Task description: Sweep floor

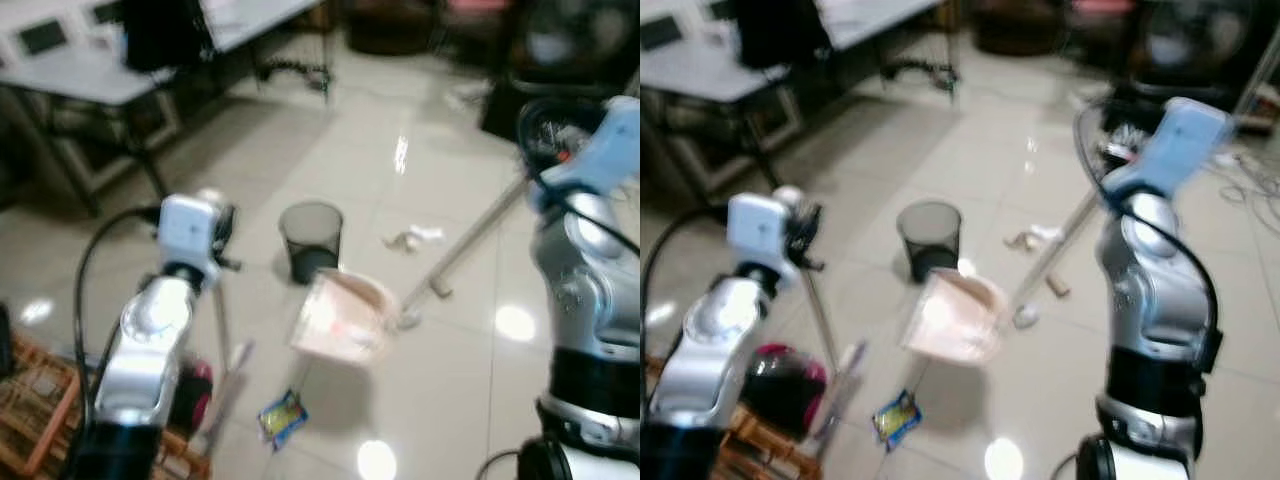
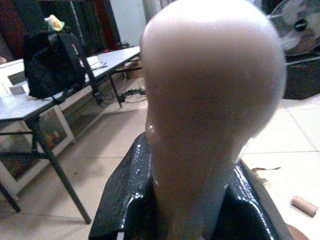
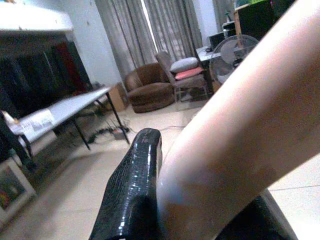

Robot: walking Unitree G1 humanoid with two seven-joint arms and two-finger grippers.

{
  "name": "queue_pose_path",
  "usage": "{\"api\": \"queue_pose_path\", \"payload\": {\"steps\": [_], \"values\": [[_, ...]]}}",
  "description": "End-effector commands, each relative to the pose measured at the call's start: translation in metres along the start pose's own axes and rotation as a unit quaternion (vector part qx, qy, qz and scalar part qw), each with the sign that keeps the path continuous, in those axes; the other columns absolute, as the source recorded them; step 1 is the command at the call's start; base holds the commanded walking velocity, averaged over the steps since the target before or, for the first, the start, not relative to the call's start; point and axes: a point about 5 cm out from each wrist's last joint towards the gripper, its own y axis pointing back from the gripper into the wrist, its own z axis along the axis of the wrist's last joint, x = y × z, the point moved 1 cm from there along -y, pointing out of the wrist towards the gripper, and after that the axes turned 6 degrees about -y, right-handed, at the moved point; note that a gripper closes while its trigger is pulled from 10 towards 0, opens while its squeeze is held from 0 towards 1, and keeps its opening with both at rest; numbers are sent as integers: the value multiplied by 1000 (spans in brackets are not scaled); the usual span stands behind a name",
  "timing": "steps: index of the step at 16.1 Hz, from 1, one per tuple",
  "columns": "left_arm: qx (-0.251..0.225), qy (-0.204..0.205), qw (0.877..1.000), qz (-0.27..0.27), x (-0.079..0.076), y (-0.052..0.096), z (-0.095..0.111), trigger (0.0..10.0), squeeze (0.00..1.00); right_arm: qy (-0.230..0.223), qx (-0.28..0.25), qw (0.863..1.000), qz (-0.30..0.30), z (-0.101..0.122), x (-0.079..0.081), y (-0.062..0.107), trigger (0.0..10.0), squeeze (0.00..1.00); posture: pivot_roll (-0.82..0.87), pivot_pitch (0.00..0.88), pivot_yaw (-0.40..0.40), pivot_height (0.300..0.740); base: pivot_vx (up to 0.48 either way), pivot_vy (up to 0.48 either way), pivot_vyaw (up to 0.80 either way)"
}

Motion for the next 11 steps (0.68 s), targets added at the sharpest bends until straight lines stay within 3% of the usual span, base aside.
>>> {"api": "queue_pose_path", "payload": {"steps": [1, 4, 11], "values": [[-23, -6, 1000, 6, -1, -3, 12, 10000, 0, -8, -35, 999, 6, 22, 1, 0, 10000, 0, -101, 0, 80, 740, 390, 0, -575], [-20, -1, 1000, 9, -4, -6, 10, 10000, 0, 1, -41, 999, 14, 31, 3, -3, 10000, 0, -110, 0, 77, 740, 394, 0, -538], [-2, -1, 999, 42, 3, 0, 0, 10000, 0, -7, -31, 999, 37, 37, 8, -10, 10000, 0, -116, 0, 65, 740, 394, 0, 0]]}}
